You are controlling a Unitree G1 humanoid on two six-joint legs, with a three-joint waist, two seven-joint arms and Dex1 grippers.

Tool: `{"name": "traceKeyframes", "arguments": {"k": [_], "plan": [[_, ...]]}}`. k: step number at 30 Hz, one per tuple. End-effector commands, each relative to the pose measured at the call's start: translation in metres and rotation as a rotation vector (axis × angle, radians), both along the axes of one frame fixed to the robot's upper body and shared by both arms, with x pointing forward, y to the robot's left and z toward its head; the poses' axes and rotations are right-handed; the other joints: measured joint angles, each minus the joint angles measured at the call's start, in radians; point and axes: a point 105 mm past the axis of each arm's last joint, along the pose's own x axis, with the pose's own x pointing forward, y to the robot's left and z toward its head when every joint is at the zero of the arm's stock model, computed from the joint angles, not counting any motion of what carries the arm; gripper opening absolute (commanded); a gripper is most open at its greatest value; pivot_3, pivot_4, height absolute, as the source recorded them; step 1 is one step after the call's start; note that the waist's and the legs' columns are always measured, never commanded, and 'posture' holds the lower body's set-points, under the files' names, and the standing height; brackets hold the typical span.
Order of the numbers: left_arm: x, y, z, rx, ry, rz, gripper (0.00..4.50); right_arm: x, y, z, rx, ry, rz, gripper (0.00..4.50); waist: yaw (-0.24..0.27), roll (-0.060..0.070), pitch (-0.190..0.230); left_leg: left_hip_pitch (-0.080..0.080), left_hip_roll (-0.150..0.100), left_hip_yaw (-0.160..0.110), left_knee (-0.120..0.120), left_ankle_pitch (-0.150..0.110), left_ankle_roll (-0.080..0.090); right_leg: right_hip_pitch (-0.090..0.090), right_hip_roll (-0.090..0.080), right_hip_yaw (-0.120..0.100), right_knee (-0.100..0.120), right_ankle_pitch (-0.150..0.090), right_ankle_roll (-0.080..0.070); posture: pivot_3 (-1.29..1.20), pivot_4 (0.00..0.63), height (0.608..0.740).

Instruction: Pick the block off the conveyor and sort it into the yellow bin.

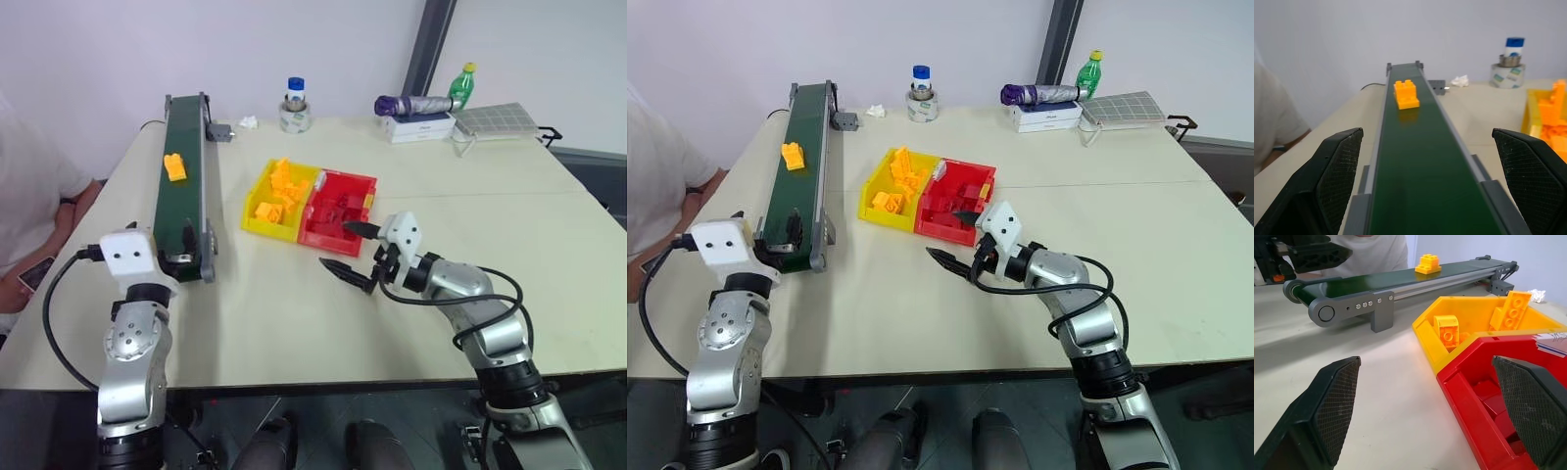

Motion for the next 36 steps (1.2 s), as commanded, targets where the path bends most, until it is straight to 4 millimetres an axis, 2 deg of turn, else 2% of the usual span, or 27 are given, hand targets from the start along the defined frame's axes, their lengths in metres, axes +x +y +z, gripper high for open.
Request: {"name": "traceKeyframes", "arguments": {"k": [1,5,11,12,17,22,26,30,33,34,36], "plan": [[0.004,0.001,0.014,0.024,-0.032,0.027,4.46,-0.005,0.002,0.013,0.015,-0.054,0.018,4.5,0.0,0.0,0.0,0.0,0.0,0.0,0.0,0.0,0.0,0.0,0.0,0.0,0.0,0.0,0.0,0.0,0.15,0.74],[0.017,0.004,0.018,0.017,-0.009,0.057,4.46,-0.004,0.003,0.014,0.013,-0.061,0.015,4.5,0.001,0.0,0.0,0.0,0.0,0.0,0.0,0.0,0.0,0.0,0.0,-0.001,0.0,0.0,0.0,0.0,0.15,0.74],[0.057,0.015,0.029,0.068,0.038,0.094,4.46,-0.004,0.005,0.014,0.008,-0.062,0.018,4.5,0.001,0.0,0.0,0.0,0.0,0.0,0.001,0.0,0.0,0.0,0.0,-0.002,0.0,0.0,0.001,0.0,0.15,0.74],[0.065,0.016,0.031,0.032,0.038,0.086,4.46,-0.004,0.005,0.014,0.008,-0.062,0.019,4.5,0.001,0.0,0.0,0.0,0.0,0.0,0.001,0.0,0.0,0.0,0.001,-0.002,0.0,0.001,0.002,0.0,0.15,0.74],[0.088,0.012,0.04,0.024,0.053,0.081,4.46,-0.004,0.004,0.015,0.005,-0.065,0.015,4.5,0.0,0.0,0.0,0.0,0.0,0.0,0.001,0.0,0.0,0.001,0.0,-0.002,0.0,0.002,0.004,0.0,0.15,0.74],[0.097,0.025,0.033,0.023,0.104,0.191,4.46,-0.006,0.001,0.013,0.003,-0.064,-0.001,4.5,-0.004,0.0,0.0,0.0,0.0,0.0,0.001,0.0,0.0,0.0,0.001,-0.002,0.001,0.003,0.005,0.0,0.15,0.74],[0.099,0.013,0.026,0.018,0.117,0.154,4.46,-0.007,0.0,0.013,0.002,-0.062,-0.007,4.5,-0.001,-0.001,0.0,0.0,0.0,0.0,0.002,0.0,0.0,0.0,0.001,-0.002,0.001,0.003,0.005,0.0,0.15,0.74],[0.101,0.004,0.011,-0.088,0.157,0.109,4.46,-0.006,0.001,0.016,0.004,-0.069,-0.009,4.5,0.001,-0.001,0.0,0.0,0.0,0.0,0.003,0.0,0.0,0.001,0.001,-0.002,0.001,0.003,0.005,0.0,0.15,0.74],[0.099,0.004,0.0,-0.127,0.207,0.12,3.59,-0.005,0.002,0.017,0.004,-0.075,-0.01,4.5,-0.001,-0.001,0.0,0.0,0.0,0.0,0.003,0.0,0.0,0.001,0.001,-0.002,0.001,0.003,0.005,0.0,0.15,0.74],[0.097,0.005,-0.003,-0.138,0.218,0.134,3.17,-0.005,0.001,0.017,0.002,-0.076,-0.011,4.5,-0.002,-0.001,0.0,0.0,0.0,0.0,0.003,0.0,0.0,0.001,0.001,-0.002,0.002,0.003,0.005,0.0,0.15,0.74],[0.094,0.008,-0.005,-0.151,0.221,0.149,2.03,-0.005,0.0,0.017,0.0,-0.078,-0.014,4.5,-0.004,-0.001,0.0,0.001,0.0,0.0,0.003,0.0,0.0,0.001,0.001,-0.002,0.002,0.003,0.006,0.0,0.15,0.74]]}}
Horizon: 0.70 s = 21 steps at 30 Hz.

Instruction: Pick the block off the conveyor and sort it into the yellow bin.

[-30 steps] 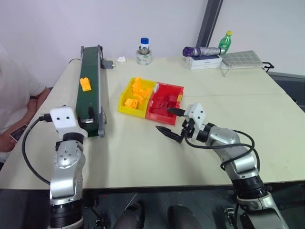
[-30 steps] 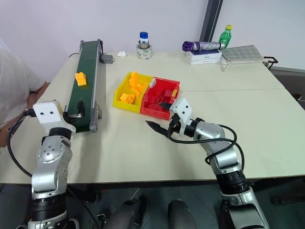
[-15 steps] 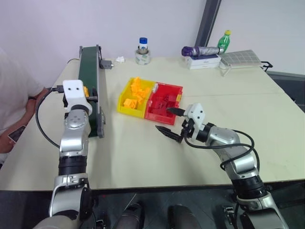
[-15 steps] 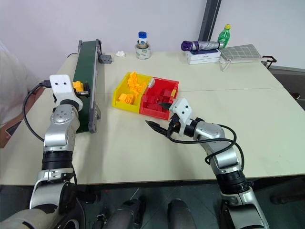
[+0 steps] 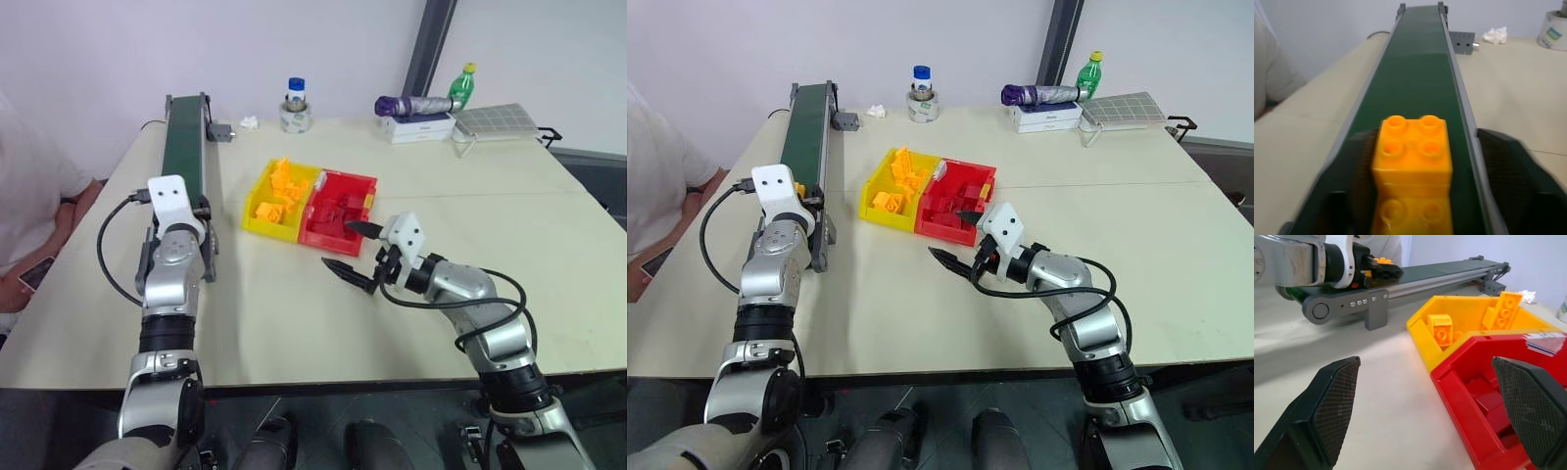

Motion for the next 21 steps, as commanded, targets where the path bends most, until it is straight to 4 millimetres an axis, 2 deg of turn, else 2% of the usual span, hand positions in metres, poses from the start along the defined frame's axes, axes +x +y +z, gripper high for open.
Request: {"name": "traceKeyframes", "arguments": {"k": [1,2,4,7,11,12,15,18,21], "plan": [[-0.007,0.009,0.001,-0.021,-0.009,0.043,1.52,-0.003,0.002,0.016,0.008,-0.064,0.014,4.5,0.0,0.0,0.0,0.0,0.0,0.0,0.0,0.0,0.0,0.0,0.0,0.0,0.0,0.0,0.0,0.0,0.15,0.74],[-0.008,0.009,0.003,-0.018,-0.016,0.043,1.29,-0.003,0.002,0.016,0.006,-0.065,0.013,4.5,0.0,0.0,0.0,0.0,0.0,0.0,0.0,0.0,0.0,0.0,0.0,0.0,0.0,0.0,0.0,0.0,0.15,0.74],[-0.008,0.004,0.018,-0.014,-0.081,0.018,1.33,-0.002,0.002,0.016,0.004,-0.068,0.012,4.5,0.001,0.0,0.0,0.0,0.0,0.0,0.0,0.0,0.0,0.0,0.0,0.0,0.001,0.0,0.0,0.0,0.15,0.74],[-0.006,-0.018,0.042,-0.024,-0.187,-0.084,1.33,-0.002,0.003,0.016,0.004,-0.071,0.013,4.5,0.004,0.0,0.0,0.0,0.0,0.0,0.0,0.0,0.0,0.0,0.0,0.0,0.001,0.0,0.0,0.0,0.15,0.74],[-0.003,-0.043,0.056,-0.031,-0.25,-0.205,1.33,0.0,0.004,0.016,0.002,-0.078,0.01,4.5,0.006,0.0,0.0,0.0,0.0,0.0,0.0,0.0,0.0,0.001,0.0,0.0,0.0,0.0,0.0,0.0,0.15,0.74],[-0.001,-0.054,0.058,-0.055,-0.266,-0.261,1.33,0.0,0.004,0.017,0.004,-0.078,0.01,4.5,0.006,0.0,0.0,0.0,0.0,0.0,0.0,0.0,0.0,0.001,0.0,0.0,0.0,0.0,0.0,0.0,0.15,0.74],[0.011,-0.105,0.065,-0.052,-0.272,-0.438,1.33,0.0,0.004,0.016,0.002,-0.081,0.007,4.5,0.008,0.0,0.0,0.0,0.0,0.0,0.001,0.0,0.0,0.001,0.0,0.0,0.0,0.0,0.0,0.0,0.15,0.74],[0.024,-0.131,0.062,-0.009,-0.24,-0.481,1.33,0.0,0.003,0.017,0.001,-0.085,0.0,4.5,0.018,0.0,0.0,0.0,0.0,0.001,0.002,0.0,0.0,0.001,0.0,0.0,0.0,0.0,0.0,0.0,0.15,0.74],[0.033,-0.148,0.062,-0.016,-0.233,-0.515,1.33,0.0,0.002,0.018,0.002,-0.089,-0.01,4.5,0.011,0.0,0.0,0.0,0.0,0.002,0.002,0.0,0.0,0.001,0.0,0.0,0.0,0.0,0.0,0.0,0.15,0.74]]}}
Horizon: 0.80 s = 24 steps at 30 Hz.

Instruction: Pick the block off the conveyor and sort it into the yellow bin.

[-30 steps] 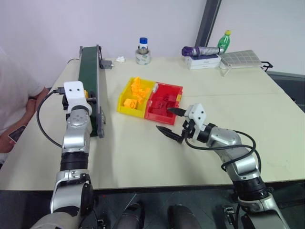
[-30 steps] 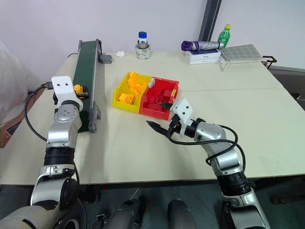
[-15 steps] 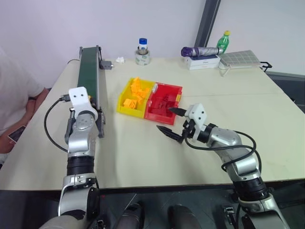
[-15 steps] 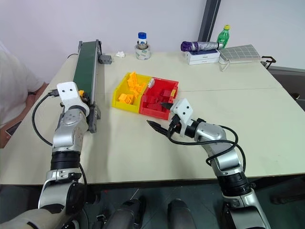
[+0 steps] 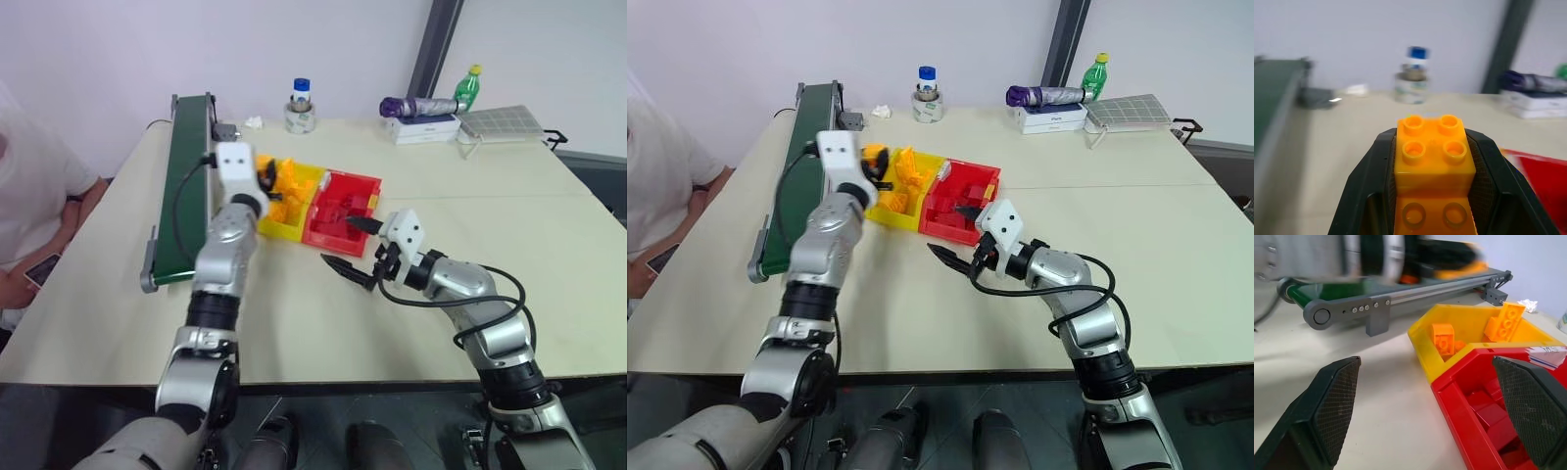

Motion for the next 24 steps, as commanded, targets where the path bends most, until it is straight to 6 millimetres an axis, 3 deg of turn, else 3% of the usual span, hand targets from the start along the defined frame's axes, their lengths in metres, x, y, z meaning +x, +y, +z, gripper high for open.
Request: {"name": "traceKeyframes", "arguments": {"k": [1,2,4,6,8,9,14,17,20,22,24], "plan": [[0.008,-0.013,0.01,-0.004,-0.035,-0.027,1.33,-0.003,0.0,0.012,0.008,-0.058,-0.009,4.5,-0.006,0.0,0.0,0.0,0.0,0.0,0.0,0.0,0.0,0.0,0.0,0.0,0.0,0.0,0.0,0.0,0.15,0.74],[0.01,-0.017,0.01,-0.014,-0.033,-0.035,1.33,-0.003,0.0,0.012,0.008,-0.058,-0.011,4.5,-0.009,0.0,0.0,0.0,0.0,0.0,-0.001,0.0,0.0,0.0,0.0,0.0,0.0,0.0,0.0,0.0,0.15,0.74],[0.014,-0.026,0.013,-0.004,-0.039,-0.048,2.37,-0.005,-0.002,0.011,0.007,-0.057,-0.019,4.5,-0.011,0.0,0.0,0.0,0.0,0.0,-0.001,0.001,0.001,-0.001,0.0,0.0,0.0,0.0,0.0,0.0,0.15,0.74],[0.017,-0.027,0.017,0.003,-0.054,-0.037,3.15,-0.005,-0.003,0.011,0.005,-0.057,-0.028,4.5,-0.012,0.0,0.0,0.0,0.0,0.0,-0.001,0.001,0.002,-0.001,0.0,0.0,0.0,0.0,0.001,0.0,0.15,0.74],[0.018,-0.027,0.019,-0.017,-0.065,-0.042,4.22,-0.006,-0.005,0.01,0.007,-0.056,-0.038,4.5,-0.014,0.0,0.0,0.0,0.0,0.0,-0.001,0.001,0.002,-0.001,0.0,0.0,0.0,0.001,0.002,0.0,0.15,0.74],[0.017,-0.027,0.022,-0.031,-0.081,-0.056,4.46,-0.006,-0.006,0.01,0.007,-0.055,-0.04,4.5,-0.015,0.0,0.0,0.0,0.0,0.0,-0.001,0.001,0.002,-0.001,0.0,0.0,0.0,0.001,0.002,0.0,0.15,0.74],[0.008,-0.012,0.026,-0.037,-0.134,-0.07,4.46,-0.007,-0.005,0.008,0.009,-0.052,-0.041,4.5,-0.017,0.0,0.0,0.0,0.0,0.0,-0.001,0.001,0.002,-0.001,0.0,0.0,0.0,0.001,0.002,0.0,0.15,0.74],[-0.006,-0.006,0.019,-0.033,-0.122,-0.15,4.46,-0.007,-0.004,0.008,0.01,-0.051,-0.04,4.5,-0.021,0.0,0.0,0.0,0.0,0.0,-0.001,0.001,0.002,-0.001,0.0,0.0,0.001,0.001,0.002,0.0,0.15,0.74],[-0.042,-0.006,0.011,0.004,-0.106,-0.354,4.46,-0.008,-0.004,0.007,0.004,-0.046,-0.031,4.5,-0.021,0.0,0.0,0.0,0.001,0.0,-0.001,0.001,0.002,-0.001,0.001,0.0,0.001,0.001,0.002,0.0,0.15,0.74],[-0.076,0.002,0.011,0.037,-0.123,-0.482,4.46,-0.008,-0.004,0.005,-0.001,-0.038,-0.02,4.5,-0.024,0.0,0.0,0.0,0.001,0.0,-0.001,0.001,0.002,-0.001,0.001,0.001,0.001,0.001,0.001,0.0,0.15,0.74],[-0.097,0.017,0.006,0.066,-0.086,-0.505,4.46,-0.009,-0.004,0.004,-0.01,-0.033,-0.008,4.5,-0.022,0.0,0.0,0.0,0.001,0.0,-0.001,0.001,0.002,-0.002,0.001,0.001,0.001,0.001,0.001,0.0,0.15,0.74]]}}
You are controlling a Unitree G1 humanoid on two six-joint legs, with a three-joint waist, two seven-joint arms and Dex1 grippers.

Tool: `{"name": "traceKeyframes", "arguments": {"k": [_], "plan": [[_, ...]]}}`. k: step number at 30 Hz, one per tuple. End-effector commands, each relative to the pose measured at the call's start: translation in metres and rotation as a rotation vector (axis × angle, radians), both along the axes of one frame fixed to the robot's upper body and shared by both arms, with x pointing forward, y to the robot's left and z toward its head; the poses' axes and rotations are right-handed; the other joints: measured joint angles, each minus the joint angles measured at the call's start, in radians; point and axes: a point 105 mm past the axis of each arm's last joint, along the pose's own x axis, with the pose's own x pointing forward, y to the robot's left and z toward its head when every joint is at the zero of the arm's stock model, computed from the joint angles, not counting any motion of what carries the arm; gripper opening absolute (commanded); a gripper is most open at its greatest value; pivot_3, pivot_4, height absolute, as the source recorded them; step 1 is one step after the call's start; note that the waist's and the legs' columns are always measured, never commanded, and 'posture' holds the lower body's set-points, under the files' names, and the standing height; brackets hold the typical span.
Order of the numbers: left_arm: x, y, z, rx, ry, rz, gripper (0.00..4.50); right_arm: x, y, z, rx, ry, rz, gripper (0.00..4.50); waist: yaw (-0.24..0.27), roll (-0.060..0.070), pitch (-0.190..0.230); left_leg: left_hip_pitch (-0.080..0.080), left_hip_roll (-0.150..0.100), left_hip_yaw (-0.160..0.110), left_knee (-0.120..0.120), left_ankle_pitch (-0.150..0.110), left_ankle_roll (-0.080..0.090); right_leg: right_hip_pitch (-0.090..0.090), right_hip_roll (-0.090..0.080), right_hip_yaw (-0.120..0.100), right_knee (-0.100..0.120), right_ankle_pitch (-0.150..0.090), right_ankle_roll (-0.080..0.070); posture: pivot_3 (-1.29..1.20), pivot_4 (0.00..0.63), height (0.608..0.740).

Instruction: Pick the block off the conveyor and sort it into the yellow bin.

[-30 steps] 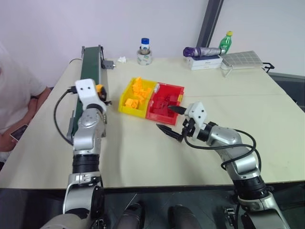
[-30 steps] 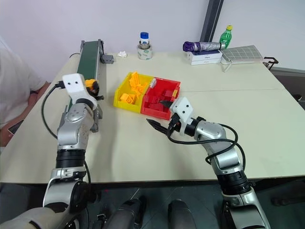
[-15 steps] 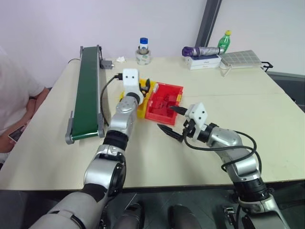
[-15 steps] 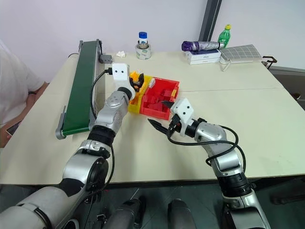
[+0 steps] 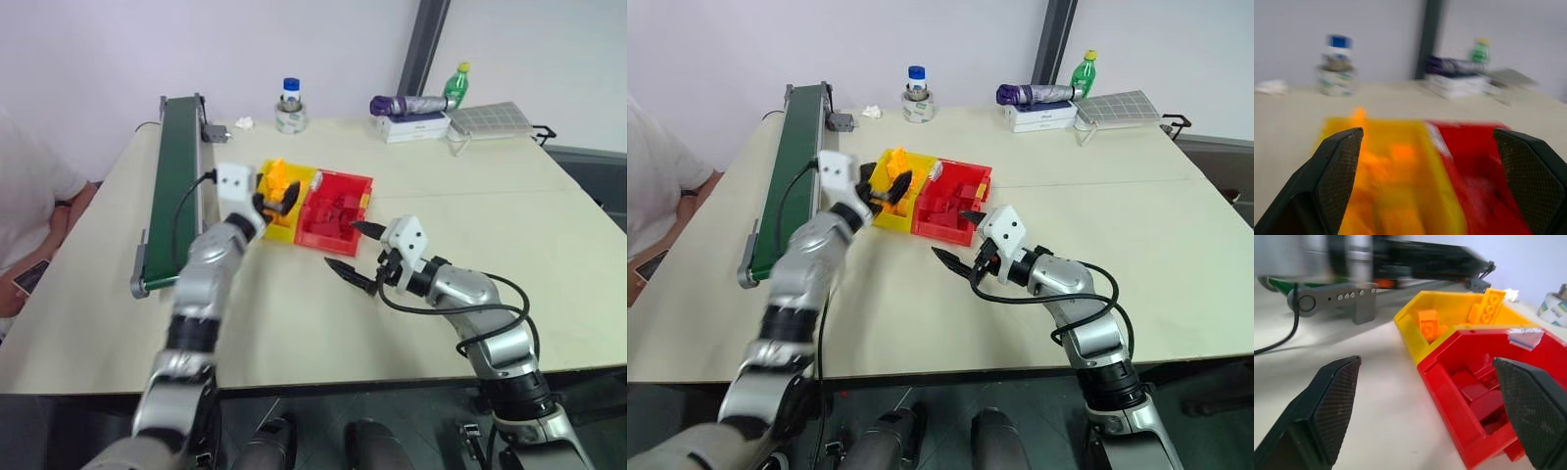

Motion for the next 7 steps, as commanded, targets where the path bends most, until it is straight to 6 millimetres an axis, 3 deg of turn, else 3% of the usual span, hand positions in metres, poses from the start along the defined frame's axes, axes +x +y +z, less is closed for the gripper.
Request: {"name": "traceKeyframes", "arguments": {"k": [1,7], "plan": [[-0.039,0.011,0.023,0.033,-0.055,-0.1,4.46,-0.004,0.001,0.01,-0.004,-0.04,0.038,4.5,0.004,0.0,0.0,0.0,0.0,0.0,0.0,0.0,0.0,0.0,0.0,0.001,0.0,0.0,0.0,0.0,0.15,0.74],[-0.066,0.063,0.007,0.157,0.011,-0.061,4.46,-0.005,0.001,0.008,-0.006,-0.034,0.044,4.5,0.01,0.001,0.0,0.001,0.001,0.0,0.0,-0.002,-0.002,0.001,0.0,0.001,0.0,-0.002,-0.006,0.0,0.15,0.74]]}}
